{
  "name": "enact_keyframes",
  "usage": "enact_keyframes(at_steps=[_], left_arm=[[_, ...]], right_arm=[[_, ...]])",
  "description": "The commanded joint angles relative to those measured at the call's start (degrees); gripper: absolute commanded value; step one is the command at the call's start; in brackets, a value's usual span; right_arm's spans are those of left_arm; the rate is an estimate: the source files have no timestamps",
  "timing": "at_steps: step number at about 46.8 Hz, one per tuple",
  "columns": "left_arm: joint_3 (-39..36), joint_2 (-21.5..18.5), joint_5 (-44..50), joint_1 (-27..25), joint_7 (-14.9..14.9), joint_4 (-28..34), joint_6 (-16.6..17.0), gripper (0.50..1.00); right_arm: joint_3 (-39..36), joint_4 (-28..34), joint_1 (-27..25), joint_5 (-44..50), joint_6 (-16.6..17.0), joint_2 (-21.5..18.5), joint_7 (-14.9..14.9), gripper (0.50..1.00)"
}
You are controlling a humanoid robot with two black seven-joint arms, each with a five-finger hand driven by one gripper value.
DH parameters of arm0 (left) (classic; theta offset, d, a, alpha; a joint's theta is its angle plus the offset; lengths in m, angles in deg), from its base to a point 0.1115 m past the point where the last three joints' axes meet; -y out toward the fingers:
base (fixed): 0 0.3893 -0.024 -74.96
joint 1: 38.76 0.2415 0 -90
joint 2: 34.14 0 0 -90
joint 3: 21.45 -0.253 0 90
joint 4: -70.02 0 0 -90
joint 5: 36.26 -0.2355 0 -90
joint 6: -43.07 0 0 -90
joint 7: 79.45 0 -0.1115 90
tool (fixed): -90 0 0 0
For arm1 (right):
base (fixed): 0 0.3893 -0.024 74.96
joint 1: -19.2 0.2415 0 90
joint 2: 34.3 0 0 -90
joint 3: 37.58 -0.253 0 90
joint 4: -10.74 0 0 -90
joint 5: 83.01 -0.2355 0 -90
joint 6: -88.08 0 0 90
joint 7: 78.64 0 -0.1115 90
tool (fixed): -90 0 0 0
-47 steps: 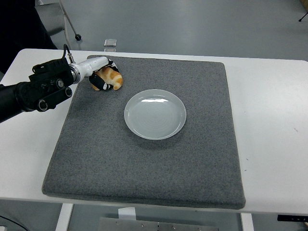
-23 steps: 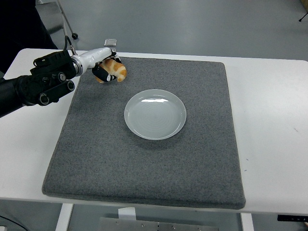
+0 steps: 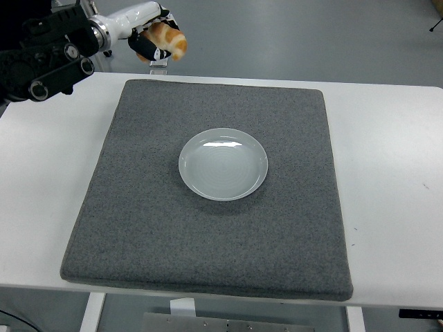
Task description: Place the bread on the plate
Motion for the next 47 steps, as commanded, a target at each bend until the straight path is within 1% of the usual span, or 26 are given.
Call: enact_keyframes(at_steps=[1, 7, 13, 22, 28, 30, 33, 35, 47], left_arm=[[-0.01, -1.55, 0.02, -1.85, 0.00, 2.53, -0.97, 0.500], [-0.19, -3.75, -0.16, -3.96, 0.00, 7.28, -1.86, 0.500], [-0.19, -4.98, -0.24, -5.63, 0.08, 11.59, -2.56, 0.500], [-0.10, -4.72, -1.21, -7.47, 0.52, 18.27, -2.82, 0.500], [-0.28, -4.11, -1.47, -8.53, 0.87, 20.38, -2.91, 0.500], [-0.36, -3.41, -1.47, -8.88, 1.05, 20.82, -3.00, 0.500], [-0.54, -0.86, -1.65, -8.44, 1.40, 21.26, -3.09, 0.500], [-0.63, 0.02, -2.17, -8.27, 1.75, 21.35, -3.09, 0.500], [-0.98, 4.24, -8.50, -5.02, 2.46, 22.49, -3.09, 0.500]], right_arm=[[0.00, 0.00, 0.00, 0.00, 0.01, 0.00, 0.00, 0.930], [0.00, 0.00, 0.00, 0.00, 0.01, 0.00, 0.00, 0.930], [0.00, 0.00, 0.00, 0.00, 0.01, 0.00, 0.00, 0.932], [0.00, 0.00, 0.00, 0.00, 0.01, 0.00, 0.00, 0.930], [0.00, 0.00, 0.00, 0.00, 0.01, 0.00, 0.00, 0.930], [0.00, 0.00, 0.00, 0.00, 0.01, 0.00, 0.00, 0.932], [0.00, 0.00, -0.09, 0.00, 0.01, 0.00, 0.00, 0.930], [0.00, 0.00, 0.00, 0.00, 0.01, 0.00, 0.00, 0.932], [0.00, 0.00, 0.00, 0.00, 0.01, 0.00, 0.00, 0.930]])
